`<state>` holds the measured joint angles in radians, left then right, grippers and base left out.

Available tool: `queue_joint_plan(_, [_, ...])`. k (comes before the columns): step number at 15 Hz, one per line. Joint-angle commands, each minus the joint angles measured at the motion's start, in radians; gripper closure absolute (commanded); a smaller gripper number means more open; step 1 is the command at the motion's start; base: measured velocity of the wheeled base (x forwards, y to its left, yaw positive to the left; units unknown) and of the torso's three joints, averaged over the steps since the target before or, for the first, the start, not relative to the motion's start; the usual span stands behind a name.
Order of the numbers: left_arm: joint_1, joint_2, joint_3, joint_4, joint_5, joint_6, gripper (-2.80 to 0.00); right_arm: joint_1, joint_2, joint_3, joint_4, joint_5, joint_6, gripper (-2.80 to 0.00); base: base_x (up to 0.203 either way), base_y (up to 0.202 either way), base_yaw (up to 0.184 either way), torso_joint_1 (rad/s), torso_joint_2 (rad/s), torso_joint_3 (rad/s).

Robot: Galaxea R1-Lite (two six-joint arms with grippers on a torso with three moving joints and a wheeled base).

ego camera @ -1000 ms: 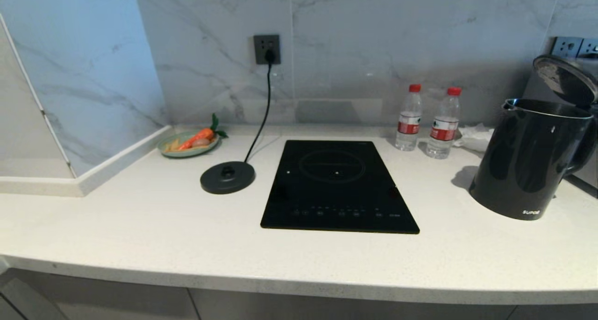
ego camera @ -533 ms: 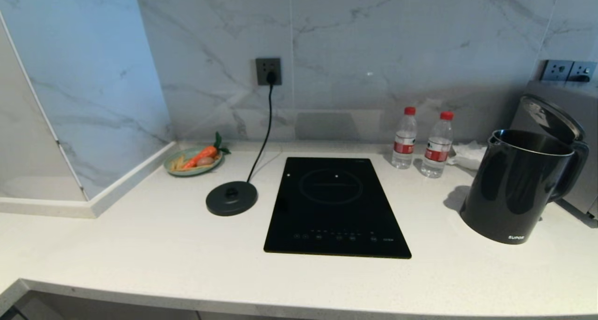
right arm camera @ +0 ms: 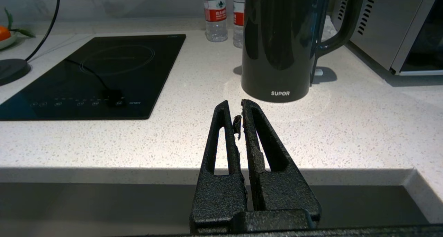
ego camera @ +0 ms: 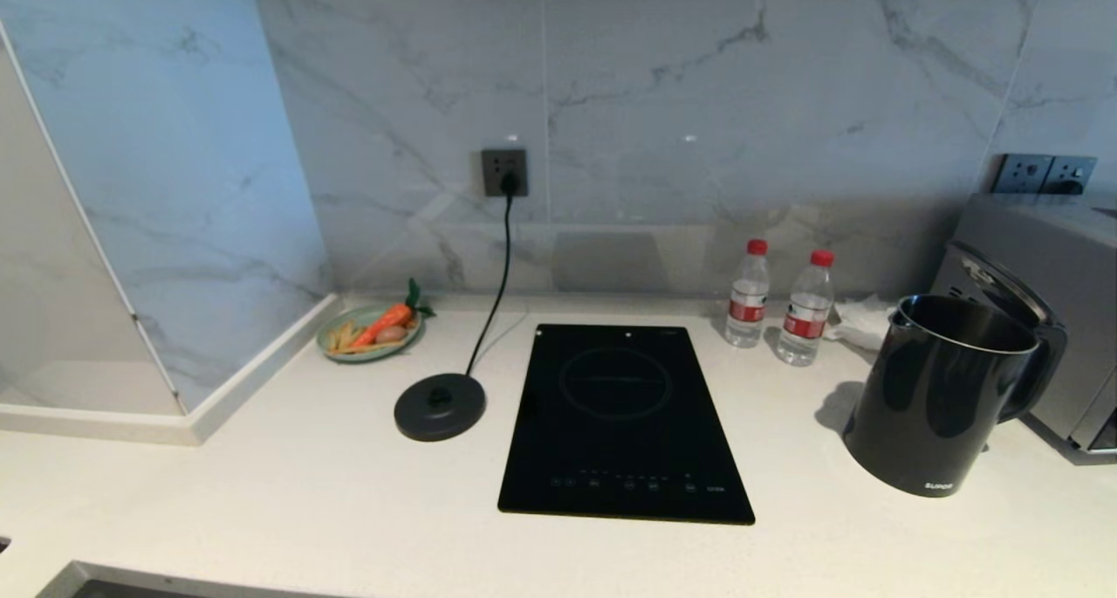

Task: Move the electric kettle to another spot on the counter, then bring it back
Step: Grab the kettle

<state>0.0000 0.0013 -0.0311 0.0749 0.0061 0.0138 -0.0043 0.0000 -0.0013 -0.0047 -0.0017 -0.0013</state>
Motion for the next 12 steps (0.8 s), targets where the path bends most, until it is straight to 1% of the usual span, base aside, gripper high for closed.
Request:
queue_joint_plan(1, [0.000,0.000,-0.001,0.000,0.000,0.000,0.00,0.001,0.000,0.000,0.000,0.000,0.000,0.00,0.000,0.000,0.000,0.159,-0.40,-0.245])
queue_joint_plan(9, [0.000,0.000,0.000,0.000,0.001,0.000,0.00,0.000,0.000,0.000,0.000,0.000,0.000,0.00,0.000,0.000,0.000,0.145,-0.35,-0.207])
queue_joint_plan(12, [0.000,0.000,0.000,0.000,0.001,0.000,0.00,0.000,0.000,0.000,0.000,0.000,0.000,0.00,0.000,0.000,0.000,0.019,-0.05,-0.026])
